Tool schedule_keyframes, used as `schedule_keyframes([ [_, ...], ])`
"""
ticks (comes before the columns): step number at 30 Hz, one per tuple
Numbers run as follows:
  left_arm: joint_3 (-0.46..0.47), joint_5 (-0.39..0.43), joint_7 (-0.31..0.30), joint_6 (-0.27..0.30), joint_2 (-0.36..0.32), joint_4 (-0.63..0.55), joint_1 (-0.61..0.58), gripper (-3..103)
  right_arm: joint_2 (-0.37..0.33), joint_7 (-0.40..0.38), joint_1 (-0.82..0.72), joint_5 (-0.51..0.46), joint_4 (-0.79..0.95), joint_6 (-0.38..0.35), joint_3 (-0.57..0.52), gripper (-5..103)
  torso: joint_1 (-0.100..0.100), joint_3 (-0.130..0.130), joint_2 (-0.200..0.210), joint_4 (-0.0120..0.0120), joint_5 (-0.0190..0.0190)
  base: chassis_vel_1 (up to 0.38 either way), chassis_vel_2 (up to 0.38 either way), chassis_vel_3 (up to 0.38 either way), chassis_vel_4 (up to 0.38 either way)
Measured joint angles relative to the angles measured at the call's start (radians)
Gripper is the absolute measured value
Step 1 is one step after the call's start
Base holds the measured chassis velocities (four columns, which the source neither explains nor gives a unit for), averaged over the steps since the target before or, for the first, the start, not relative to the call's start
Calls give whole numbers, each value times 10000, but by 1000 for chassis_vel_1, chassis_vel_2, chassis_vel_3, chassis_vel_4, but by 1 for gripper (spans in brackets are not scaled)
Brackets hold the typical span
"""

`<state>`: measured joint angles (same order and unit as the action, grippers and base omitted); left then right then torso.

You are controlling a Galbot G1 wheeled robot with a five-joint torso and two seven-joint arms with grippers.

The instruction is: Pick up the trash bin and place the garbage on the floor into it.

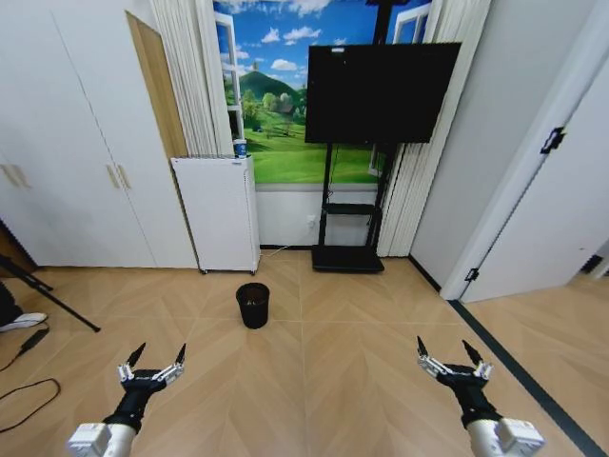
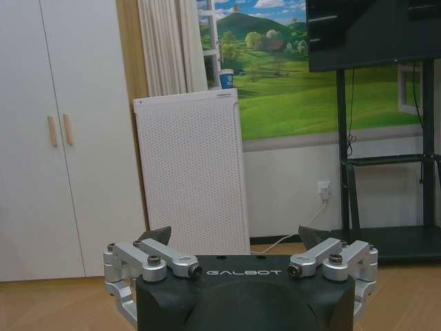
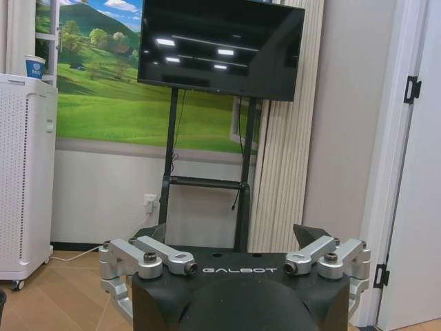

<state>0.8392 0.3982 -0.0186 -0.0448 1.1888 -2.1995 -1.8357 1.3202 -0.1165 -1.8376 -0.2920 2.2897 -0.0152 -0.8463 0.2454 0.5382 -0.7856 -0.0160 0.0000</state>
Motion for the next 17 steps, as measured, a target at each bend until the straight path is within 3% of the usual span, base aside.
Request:
schedule_keyframes([
  [17,0,0,0,0,0,0,-2,100,0,0,-2,0,0,0,0,100,-3,-2,-1,0,0,0,0,0,0],
])
